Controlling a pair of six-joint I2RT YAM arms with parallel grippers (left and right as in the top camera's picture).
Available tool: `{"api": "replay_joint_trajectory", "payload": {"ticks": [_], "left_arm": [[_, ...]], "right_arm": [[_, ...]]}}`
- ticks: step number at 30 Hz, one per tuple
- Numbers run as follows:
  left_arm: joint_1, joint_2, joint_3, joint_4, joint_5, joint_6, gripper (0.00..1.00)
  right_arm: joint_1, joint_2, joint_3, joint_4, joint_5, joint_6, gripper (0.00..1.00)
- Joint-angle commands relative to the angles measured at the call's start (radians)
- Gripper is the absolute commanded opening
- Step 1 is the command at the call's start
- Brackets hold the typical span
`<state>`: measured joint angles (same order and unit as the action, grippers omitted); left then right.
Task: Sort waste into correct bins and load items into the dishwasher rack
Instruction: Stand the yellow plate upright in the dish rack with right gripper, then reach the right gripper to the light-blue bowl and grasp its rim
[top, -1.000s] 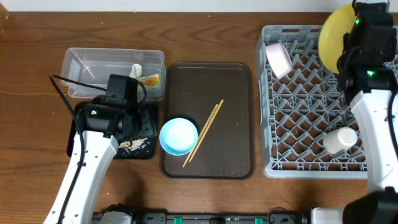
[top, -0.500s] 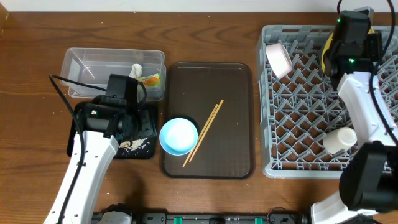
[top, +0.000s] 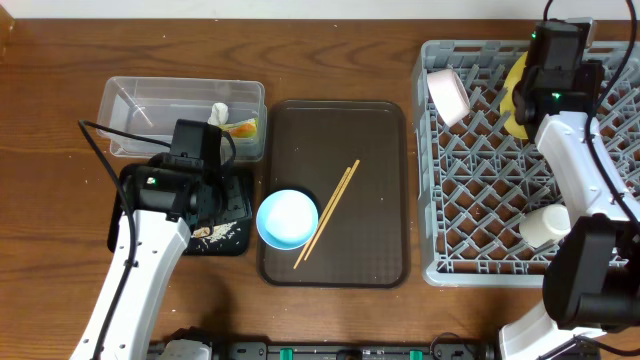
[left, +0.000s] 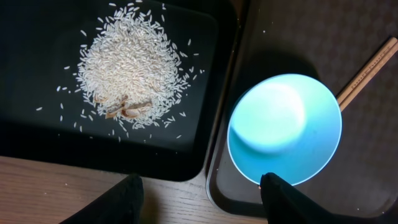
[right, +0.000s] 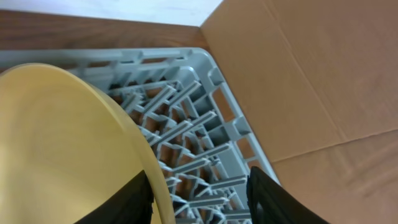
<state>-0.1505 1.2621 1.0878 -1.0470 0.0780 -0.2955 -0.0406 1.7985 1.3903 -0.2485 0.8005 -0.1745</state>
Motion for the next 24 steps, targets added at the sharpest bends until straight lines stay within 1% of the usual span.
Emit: {"api": "replay_joint_trajectory", "payload": {"ticks": [1, 3, 4, 5, 8, 11, 13, 15, 17, 19, 24], "left_arm": [[0.004, 0.006, -0.004, -0.003, -0.011, -0.016, 0.64], [0.004, 0.006, -0.004, -0.003, -0.011, -0.016, 0.64], [0.004, 0.006, -0.004, -0.003, -0.011, -0.016, 0.63], [0.004, 0.006, -0.004, -0.003, -0.011, -0.016, 0.64], [0.004, 0.006, -0.004, -0.003, -0.011, -0.016, 0.64], [0.004, 0.006, -0.004, -0.003, -0.012, -0.016, 0.64], [0.004, 0.006, -0.004, -0.003, -0.012, -0.016, 0.64], [0.004, 0.006, -0.004, -0.003, -0.012, -0.016, 0.64], [0.005, 0.006, -0.004, -0.003, -0.013, -0.016, 0.64], [0.004, 0.006, -0.004, -0.003, -0.023, -0.016, 0.64], [0.005, 0.006, -0.004, -0.015, -0.097, -0.016, 0.64]], "right_arm": [[0.038, -0.084, 0.003, -0.010, -0.013, 0.047, 0.51], [0.057, -0.123, 0.003, -0.042, -0.068, 0.047, 0.54], [0.068, -0.146, 0.003, -0.073, -0.127, 0.047, 0.60], [0.079, -0.167, 0.003, -0.109, -0.196, 0.047, 0.63], [0.118, -0.215, 0.003, -0.224, -0.401, 0.047, 0.63], [0.175, -0.237, 0.003, -0.350, -0.652, 0.050, 0.61], [0.229, -0.236, 0.003, -0.418, -0.807, 0.118, 0.61], [0.286, -0.221, 0.003, -0.468, -0.935, 0.194, 0.64], [0.332, -0.203, 0.003, -0.498, -1.014, 0.233, 0.66], [0.386, -0.173, 0.003, -0.519, -1.065, 0.242, 0.67], [0.511, -0.084, 0.003, -0.526, -1.071, 0.286, 0.66]]}}
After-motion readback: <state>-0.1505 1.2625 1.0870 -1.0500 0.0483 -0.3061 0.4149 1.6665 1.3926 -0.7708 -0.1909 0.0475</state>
